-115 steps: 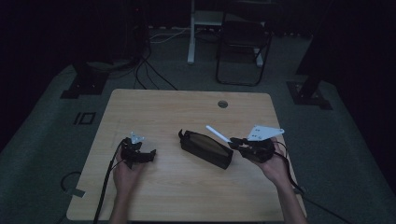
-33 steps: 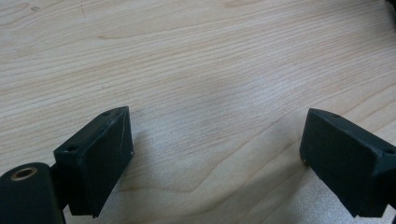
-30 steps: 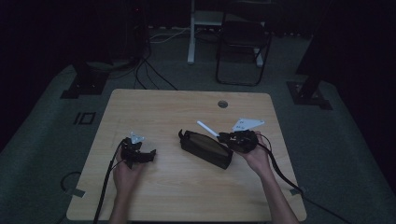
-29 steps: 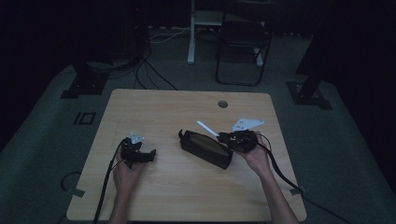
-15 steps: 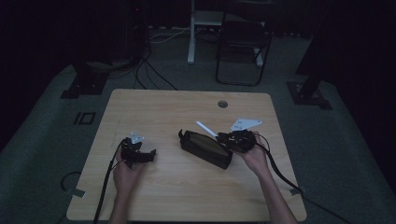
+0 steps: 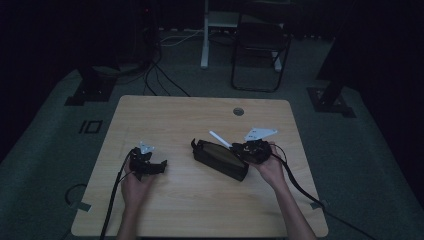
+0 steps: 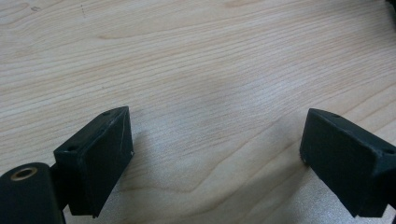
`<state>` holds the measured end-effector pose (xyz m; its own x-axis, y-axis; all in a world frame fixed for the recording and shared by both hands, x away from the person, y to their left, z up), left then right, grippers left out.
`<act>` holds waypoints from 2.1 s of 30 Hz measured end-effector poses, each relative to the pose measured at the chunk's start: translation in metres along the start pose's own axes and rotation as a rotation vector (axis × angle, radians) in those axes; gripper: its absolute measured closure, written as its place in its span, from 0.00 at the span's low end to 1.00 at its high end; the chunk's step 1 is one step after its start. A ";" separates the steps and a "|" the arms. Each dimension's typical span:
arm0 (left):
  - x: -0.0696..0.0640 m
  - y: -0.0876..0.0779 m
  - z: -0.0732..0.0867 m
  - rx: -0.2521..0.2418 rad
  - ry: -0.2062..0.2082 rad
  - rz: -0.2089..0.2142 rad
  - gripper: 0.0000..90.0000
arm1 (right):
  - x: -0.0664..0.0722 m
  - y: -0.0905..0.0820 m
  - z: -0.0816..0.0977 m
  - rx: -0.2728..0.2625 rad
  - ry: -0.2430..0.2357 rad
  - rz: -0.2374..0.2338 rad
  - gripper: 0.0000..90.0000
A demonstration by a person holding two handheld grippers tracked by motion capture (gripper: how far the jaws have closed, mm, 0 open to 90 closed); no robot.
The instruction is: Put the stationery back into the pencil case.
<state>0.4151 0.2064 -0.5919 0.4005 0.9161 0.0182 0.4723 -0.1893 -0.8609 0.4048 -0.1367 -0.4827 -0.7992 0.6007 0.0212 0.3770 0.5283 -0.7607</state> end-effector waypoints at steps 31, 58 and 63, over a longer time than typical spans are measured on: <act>0.000 0.000 0.000 0.002 0.001 -0.001 0.11 | 0.003 0.017 0.003 0.035 0.003 0.001 0.88; 0.000 0.000 0.000 0.002 0.001 -0.001 0.11 | 0.017 0.037 0.005 0.113 -0.051 -0.004 0.88; 0.000 0.000 0.000 0.002 0.001 -0.001 0.11 | 0.017 0.038 0.005 0.116 -0.054 -0.007 0.88</act>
<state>0.4151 0.2066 -0.5919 0.4009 0.9159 0.0198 0.4708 -0.1875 -0.8621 0.4026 -0.1094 -0.5143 -0.8267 0.5626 -0.0059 0.3172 0.4574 -0.8308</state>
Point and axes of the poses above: each handheld gripper's, and its own axes: y roughly forward along the jaws, z roughly out of its underside, x roughly to its left, the point moved 6 cm from there along y, roughly forward along the jaws, and after that the axes turned 14 degrees about x, right-handed, at the moved point
